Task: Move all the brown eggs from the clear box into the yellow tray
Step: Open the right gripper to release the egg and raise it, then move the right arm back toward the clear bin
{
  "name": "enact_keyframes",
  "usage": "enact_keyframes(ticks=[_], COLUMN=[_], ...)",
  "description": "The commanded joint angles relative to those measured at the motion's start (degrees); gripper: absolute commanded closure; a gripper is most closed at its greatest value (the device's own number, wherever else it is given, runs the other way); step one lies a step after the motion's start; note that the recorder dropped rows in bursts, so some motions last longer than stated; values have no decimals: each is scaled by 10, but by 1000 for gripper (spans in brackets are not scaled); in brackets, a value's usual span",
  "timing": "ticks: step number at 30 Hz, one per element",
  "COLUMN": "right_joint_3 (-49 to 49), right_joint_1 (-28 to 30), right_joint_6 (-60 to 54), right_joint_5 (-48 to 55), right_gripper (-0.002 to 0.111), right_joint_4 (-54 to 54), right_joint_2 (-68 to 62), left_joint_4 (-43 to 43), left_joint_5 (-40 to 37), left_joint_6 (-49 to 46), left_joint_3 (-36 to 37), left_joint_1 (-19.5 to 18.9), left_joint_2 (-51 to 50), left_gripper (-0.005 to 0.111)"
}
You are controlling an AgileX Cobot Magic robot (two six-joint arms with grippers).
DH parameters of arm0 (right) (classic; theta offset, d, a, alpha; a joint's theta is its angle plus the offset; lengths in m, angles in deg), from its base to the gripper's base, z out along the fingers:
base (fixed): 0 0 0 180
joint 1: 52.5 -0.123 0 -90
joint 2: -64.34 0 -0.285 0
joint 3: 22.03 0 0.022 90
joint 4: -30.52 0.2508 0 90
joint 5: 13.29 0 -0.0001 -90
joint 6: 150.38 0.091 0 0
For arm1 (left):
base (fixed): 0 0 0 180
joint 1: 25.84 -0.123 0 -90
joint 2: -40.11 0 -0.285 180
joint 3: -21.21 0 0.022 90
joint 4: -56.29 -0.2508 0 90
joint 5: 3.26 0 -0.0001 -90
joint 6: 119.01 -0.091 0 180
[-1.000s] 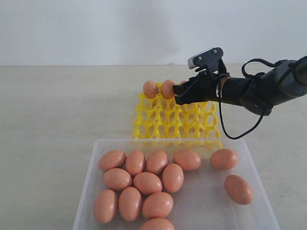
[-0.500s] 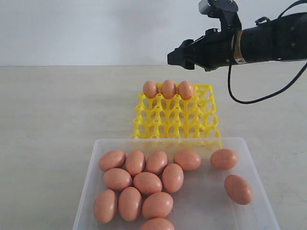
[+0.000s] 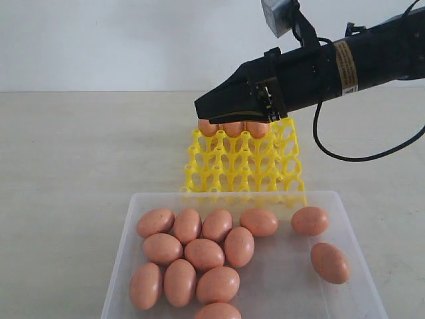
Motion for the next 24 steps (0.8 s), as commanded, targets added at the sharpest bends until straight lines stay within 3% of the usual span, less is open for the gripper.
enact_keyframes(ticks=[1, 8, 14, 24], right_joint_3=[-2, -2, -2, -2], right_joint_1=[2, 2, 2, 2], right_joint_6=[-2, 14, 10, -157], right_joint_5=[38, 190, 339, 449], right_gripper=[109, 109, 109, 109], right_joint_4=[1, 1, 1, 1], right_joint_2=[6, 34, 143, 305], left_joint_4=[1, 1, 1, 1], left_joint_5=[1, 1, 1, 1], left_joint_6=[-1, -1, -1, -1], left_joint_3=[2, 2, 2, 2], left_joint_1=[5, 5, 5, 5], left_joint_2=[1, 1, 1, 1], left_gripper=[103, 103, 103, 103])
